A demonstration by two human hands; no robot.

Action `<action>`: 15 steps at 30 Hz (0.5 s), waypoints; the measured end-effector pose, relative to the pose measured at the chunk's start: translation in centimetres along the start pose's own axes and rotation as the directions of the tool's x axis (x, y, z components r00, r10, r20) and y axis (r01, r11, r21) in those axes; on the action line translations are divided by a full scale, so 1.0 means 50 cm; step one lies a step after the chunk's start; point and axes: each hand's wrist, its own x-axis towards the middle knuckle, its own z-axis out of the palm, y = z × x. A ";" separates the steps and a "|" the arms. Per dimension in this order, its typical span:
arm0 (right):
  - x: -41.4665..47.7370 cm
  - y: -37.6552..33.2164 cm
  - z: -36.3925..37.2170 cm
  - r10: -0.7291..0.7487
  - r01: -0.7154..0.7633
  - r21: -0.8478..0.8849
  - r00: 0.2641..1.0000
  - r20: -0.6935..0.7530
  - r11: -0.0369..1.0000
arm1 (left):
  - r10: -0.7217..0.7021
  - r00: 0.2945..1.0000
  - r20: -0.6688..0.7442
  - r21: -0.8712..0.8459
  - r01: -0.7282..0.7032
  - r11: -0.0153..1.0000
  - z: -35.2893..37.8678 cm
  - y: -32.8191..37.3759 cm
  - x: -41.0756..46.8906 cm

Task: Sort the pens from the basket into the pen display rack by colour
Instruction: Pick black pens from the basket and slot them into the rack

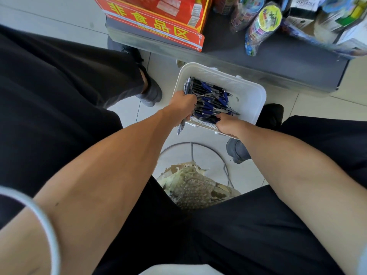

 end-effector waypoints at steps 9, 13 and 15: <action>-0.006 -0.008 -0.013 -0.040 0.041 -0.036 0.999 0.017 0.999 | 0.004 1.000 -0.017 0.031 -0.003 1.000 -0.010 -0.008 0.002; -0.014 0.001 -0.024 -0.089 0.089 -0.037 0.996 -0.004 0.995 | 0.004 1.000 -0.023 0.033 -0.004 0.999 -0.006 -0.009 0.002; -0.020 0.007 -0.030 -0.106 0.106 -0.066 0.994 0.001 0.992 | -0.016 0.999 -0.047 0.024 0.018 1.000 0.000 -0.014 0.002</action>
